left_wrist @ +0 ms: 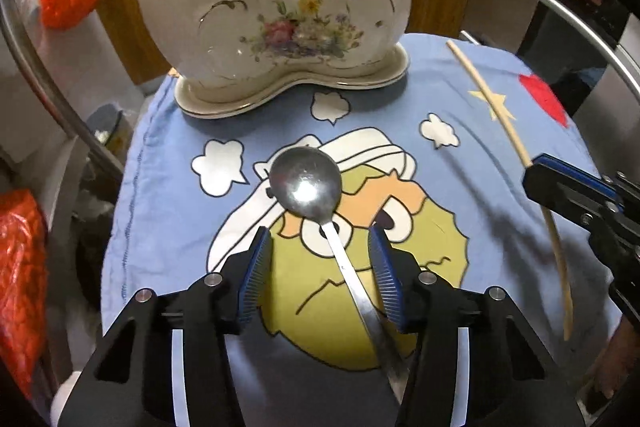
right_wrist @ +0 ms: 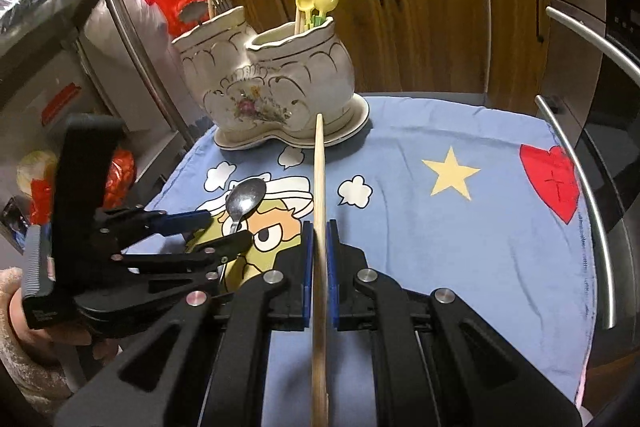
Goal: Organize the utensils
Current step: 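Close the right tool on a wooden chopstick while the left tool grasps the metal spoon, then lift the metal spoon with the left tool while the right tool carries the chopstick over the holder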
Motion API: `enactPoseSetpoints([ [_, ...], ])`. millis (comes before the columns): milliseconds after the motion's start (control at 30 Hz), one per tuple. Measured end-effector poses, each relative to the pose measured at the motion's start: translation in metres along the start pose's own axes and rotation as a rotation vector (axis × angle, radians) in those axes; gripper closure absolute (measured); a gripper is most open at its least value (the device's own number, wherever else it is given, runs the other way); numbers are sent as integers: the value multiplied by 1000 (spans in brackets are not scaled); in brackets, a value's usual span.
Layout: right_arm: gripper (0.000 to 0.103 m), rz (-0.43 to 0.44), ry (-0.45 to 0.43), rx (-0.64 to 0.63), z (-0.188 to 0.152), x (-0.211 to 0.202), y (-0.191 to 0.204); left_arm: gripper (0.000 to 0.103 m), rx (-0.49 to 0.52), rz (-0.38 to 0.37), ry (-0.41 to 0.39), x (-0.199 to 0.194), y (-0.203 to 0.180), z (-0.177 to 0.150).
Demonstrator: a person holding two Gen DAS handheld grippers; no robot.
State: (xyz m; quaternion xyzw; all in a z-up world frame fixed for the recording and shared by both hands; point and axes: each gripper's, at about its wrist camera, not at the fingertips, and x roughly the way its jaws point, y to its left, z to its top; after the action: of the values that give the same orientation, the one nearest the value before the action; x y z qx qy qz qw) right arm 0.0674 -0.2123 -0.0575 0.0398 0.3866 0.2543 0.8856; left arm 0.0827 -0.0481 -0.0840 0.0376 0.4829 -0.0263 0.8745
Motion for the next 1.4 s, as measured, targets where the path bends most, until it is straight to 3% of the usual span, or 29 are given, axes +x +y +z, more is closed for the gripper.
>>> enactPoseSetpoints([
  [100, 97, 19, -14, -9, -2, 0, -1, 52, -15, 24, -6, 3, -2, 4],
  [200, 97, 40, -17, -7, -6, -2, -3, 60, -29, 20, -14, 5, -4, 8],
  [267, 97, 51, -17, -1, -8, -3, -7, 80, -15, 21, -19, 5, -8, 9],
  [333, 97, 62, -17, 5, -10, -4, -10, 84, 3, 21, -23, 4, -9, 9],
  [433, 97, 76, -21, 17, -13, -7, -15, 97, 3, 14, -25, 4, -1, 8],
  [567, 97, 83, -29, 26, -14, -10, -18, 97, -30, -85, -31, 1, 18, 6],
  [867, 97, 79, -44, 14, -16, -12, -15, 98, -54, -183, -78, -12, 26, -5],
  [1400, 97, 46, -110, -23, -2, -26, 9, 98, 4, -327, -286, -84, 39, -16],
])
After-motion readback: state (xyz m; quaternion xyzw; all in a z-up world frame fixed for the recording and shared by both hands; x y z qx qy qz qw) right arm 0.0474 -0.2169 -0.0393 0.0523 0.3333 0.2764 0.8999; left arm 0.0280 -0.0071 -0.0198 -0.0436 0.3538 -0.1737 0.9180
